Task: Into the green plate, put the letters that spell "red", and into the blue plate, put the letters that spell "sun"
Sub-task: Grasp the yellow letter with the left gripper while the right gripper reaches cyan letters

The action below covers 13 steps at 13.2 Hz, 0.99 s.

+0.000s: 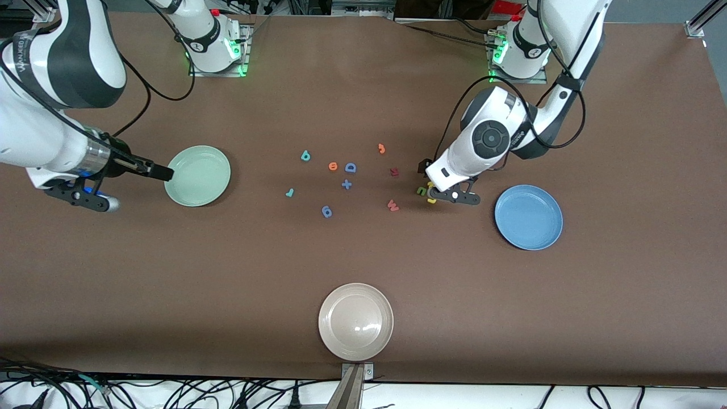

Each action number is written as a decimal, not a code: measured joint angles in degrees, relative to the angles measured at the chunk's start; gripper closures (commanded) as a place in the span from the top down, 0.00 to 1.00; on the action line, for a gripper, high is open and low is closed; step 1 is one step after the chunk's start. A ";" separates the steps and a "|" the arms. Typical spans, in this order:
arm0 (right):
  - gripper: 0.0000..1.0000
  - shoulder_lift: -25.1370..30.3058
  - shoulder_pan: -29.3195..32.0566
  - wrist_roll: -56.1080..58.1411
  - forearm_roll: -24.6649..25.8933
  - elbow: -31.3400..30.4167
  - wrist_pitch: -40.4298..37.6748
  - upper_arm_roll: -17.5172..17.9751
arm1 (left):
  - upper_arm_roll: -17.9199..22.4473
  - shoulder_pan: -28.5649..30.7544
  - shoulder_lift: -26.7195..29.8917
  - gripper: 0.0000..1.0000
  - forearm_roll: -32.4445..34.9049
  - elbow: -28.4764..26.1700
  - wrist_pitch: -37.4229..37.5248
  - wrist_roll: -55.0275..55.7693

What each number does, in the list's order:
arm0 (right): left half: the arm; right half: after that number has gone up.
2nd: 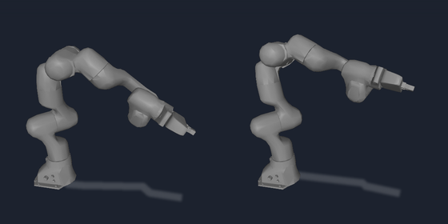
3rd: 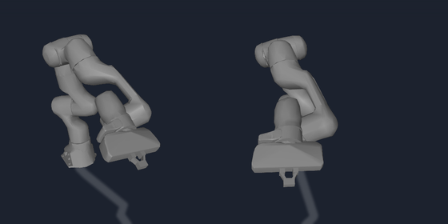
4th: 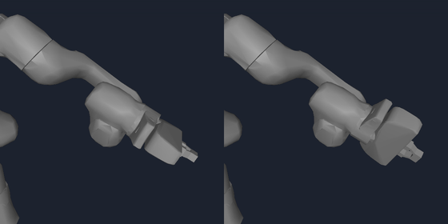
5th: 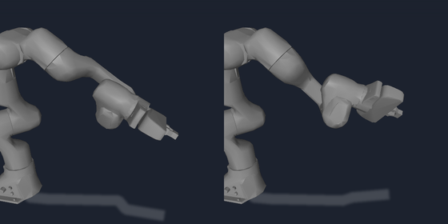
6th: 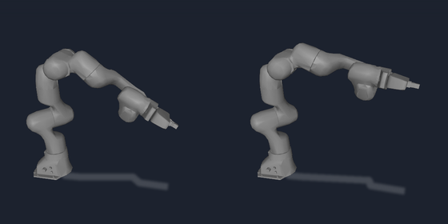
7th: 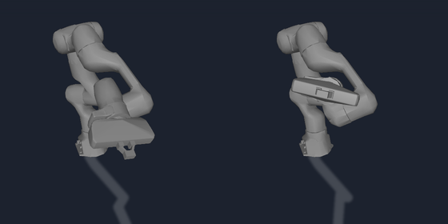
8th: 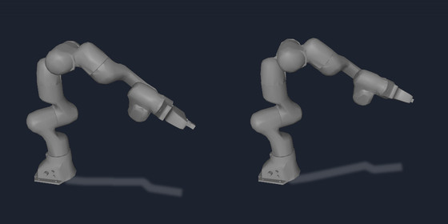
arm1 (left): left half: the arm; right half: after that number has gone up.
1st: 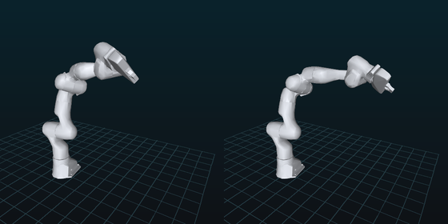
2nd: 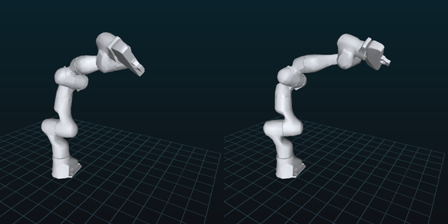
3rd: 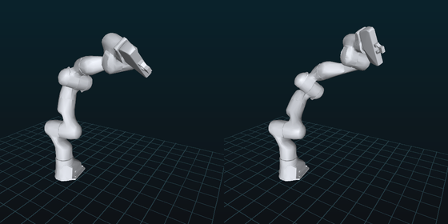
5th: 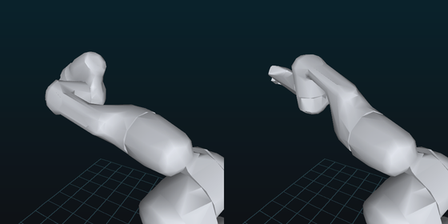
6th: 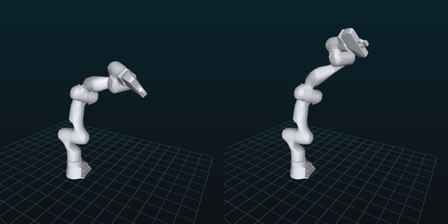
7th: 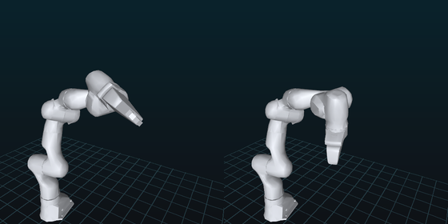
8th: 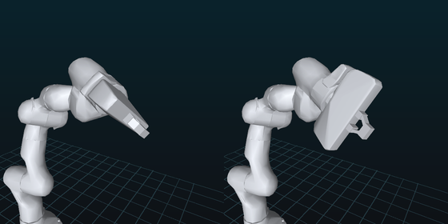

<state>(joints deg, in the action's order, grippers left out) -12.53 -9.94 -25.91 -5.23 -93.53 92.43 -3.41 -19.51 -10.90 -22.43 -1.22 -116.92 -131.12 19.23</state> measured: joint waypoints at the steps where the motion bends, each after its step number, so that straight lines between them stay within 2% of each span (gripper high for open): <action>1: 0.99 -0.31 -0.41 -3.49 -0.41 -0.27 0.06 1.17 | 0.00 -0.14 -0.36 1.00 1.93 -1.01 -1.20 0.06; 7: 0.99 -6.11 -3.84 -21.48 -1.03 -1.05 3.68 8.42 | -0.01 -1.62 -5.82 0.99 3.47 -2.83 -10.12 0.68; 10: 0.99 -8.62 -5.56 -27.69 -2.26 -4.28 10.16 11.49 | -0.01 -1.95 -7.35 0.95 4.63 -3.19 -12.96 0.73; 11: 0.99 -9.17 -6.57 -28.81 -2.35 -6.00 12.92 11.90 | -0.01 -1.98 -7.87 0.91 5.32 -3.36 -13.82 0.85; 13: 0.99 -10.62 -8.70 -30.73 -2.39 -8.35 16.31 12.15 | -0.01 -1.99 -8.67 0.71 5.65 -3.40 -14.77 0.89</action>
<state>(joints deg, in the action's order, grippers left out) -23.15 -18.64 -56.64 -7.62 -101.88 108.74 8.74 -19.51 -12.89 -31.10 4.43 -120.32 -145.88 20.12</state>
